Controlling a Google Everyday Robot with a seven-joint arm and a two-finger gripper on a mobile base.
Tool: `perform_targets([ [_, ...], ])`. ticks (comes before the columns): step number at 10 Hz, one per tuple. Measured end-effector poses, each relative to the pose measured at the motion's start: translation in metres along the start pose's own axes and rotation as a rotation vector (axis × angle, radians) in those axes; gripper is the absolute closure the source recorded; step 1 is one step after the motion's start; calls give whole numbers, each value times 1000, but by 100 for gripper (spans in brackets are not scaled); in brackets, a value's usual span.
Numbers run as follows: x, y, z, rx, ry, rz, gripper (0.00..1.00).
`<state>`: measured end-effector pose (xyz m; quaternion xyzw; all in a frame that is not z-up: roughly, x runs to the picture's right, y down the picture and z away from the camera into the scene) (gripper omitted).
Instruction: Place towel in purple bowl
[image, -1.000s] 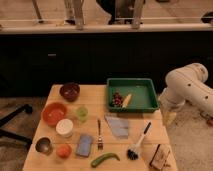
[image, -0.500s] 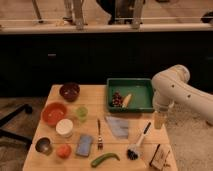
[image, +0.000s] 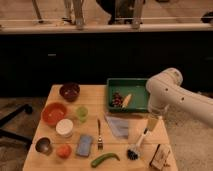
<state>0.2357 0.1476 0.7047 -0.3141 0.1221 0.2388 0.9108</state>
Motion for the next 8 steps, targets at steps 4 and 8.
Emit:
perform_targets([
  [4, -2, 3, 1, -11, -10, 33, 20],
  [8, -8, 13, 8, -11, 5, 92, 20],
])
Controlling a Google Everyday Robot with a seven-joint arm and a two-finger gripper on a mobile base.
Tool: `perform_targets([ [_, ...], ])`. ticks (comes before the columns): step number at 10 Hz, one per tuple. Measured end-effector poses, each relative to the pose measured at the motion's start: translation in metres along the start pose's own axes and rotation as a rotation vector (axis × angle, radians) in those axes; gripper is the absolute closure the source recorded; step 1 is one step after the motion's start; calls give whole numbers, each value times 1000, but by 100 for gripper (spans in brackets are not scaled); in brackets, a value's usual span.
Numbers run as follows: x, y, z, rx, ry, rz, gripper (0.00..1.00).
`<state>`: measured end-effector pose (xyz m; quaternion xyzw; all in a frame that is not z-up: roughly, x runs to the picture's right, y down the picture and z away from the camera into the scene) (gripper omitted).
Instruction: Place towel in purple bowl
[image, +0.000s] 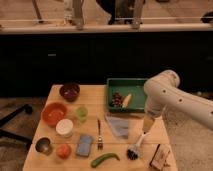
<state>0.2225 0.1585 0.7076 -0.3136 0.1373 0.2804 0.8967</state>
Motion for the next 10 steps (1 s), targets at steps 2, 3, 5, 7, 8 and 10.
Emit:
perform_targets([
  [2, -21, 16, 6, -14, -11, 120, 20],
  [3, -24, 19, 7, -20, -12, 169, 20],
  [5, -30, 24, 12, -39, -40, 294, 20],
  [7, -36, 29, 16, -53, -79, 380, 20],
  [8, -42, 34, 19, -51, -107, 396, 20],
  [10, -57, 43, 25, -34, -138, 396, 20],
])
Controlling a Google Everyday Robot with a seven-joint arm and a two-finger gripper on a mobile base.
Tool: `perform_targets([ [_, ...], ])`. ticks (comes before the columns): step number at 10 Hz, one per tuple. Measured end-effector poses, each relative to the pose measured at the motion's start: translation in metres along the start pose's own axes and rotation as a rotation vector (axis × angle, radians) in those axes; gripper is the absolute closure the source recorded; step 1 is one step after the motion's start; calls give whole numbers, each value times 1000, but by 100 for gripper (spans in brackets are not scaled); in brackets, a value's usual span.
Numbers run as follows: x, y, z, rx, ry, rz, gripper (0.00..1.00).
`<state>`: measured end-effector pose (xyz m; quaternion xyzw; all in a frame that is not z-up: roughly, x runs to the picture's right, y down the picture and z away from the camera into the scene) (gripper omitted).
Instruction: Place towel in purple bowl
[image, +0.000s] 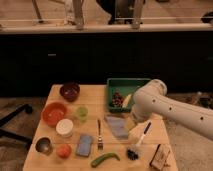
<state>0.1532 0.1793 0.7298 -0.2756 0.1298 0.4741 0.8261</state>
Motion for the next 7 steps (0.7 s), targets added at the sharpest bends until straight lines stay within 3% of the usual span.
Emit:
perform_targets([
  [4, -23, 29, 27, 36, 0, -34, 20],
  [7, -41, 40, 50, 42, 34, -81, 20],
])
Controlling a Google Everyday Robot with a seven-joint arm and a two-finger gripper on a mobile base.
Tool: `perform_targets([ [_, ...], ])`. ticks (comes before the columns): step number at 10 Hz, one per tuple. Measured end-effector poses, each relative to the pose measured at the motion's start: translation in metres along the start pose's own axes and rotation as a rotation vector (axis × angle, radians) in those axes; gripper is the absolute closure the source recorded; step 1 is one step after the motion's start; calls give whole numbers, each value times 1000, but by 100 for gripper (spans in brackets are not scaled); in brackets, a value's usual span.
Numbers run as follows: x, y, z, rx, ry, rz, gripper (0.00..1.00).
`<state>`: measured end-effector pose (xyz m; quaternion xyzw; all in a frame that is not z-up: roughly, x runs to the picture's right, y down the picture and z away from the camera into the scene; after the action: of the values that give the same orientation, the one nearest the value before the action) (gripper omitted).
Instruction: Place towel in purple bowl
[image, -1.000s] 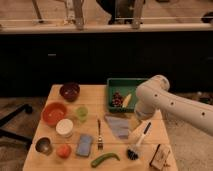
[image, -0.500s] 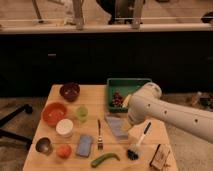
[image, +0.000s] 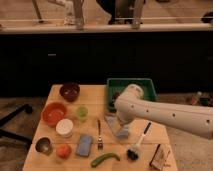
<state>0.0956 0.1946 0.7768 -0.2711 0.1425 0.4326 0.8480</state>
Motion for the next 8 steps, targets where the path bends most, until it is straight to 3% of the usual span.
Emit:
perform_targets([
  [5, -14, 13, 42, -15, 61, -77, 20],
  [8, -15, 9, 61, -53, 71, -83, 20],
])
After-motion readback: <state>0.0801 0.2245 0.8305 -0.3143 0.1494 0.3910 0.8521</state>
